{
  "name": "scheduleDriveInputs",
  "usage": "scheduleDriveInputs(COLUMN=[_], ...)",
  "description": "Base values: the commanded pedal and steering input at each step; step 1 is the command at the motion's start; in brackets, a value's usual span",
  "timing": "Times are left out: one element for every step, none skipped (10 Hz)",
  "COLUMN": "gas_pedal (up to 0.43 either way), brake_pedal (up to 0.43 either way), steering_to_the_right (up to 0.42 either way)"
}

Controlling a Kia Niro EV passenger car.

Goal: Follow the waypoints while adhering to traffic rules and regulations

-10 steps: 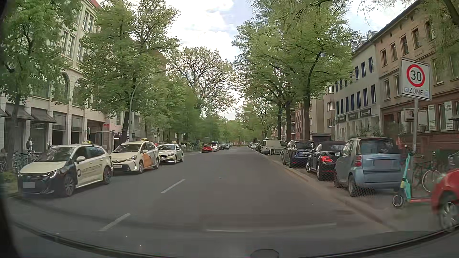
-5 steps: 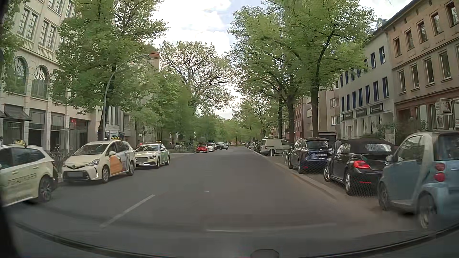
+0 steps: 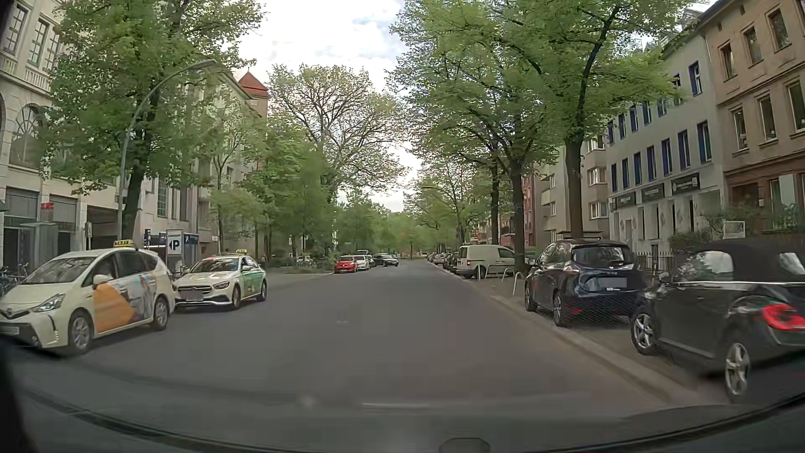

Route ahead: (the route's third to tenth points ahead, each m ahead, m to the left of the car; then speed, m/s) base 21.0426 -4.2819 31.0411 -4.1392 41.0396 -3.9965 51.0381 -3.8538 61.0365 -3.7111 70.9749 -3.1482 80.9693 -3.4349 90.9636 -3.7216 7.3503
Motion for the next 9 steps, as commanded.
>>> scheduleDriveInputs(gas_pedal=[0.319,0.319,0.319,0.319,0.319,0.319,0.319,0.319,0.319], brake_pedal=[0.018,0.018,0.018,0.018,0.012,0.018,0.018,0.012,0.018], steering_to_the_right=[0.005,0.003,0.002,0.001,0.000,-0.002,-0.002,-0.002,-0.002])
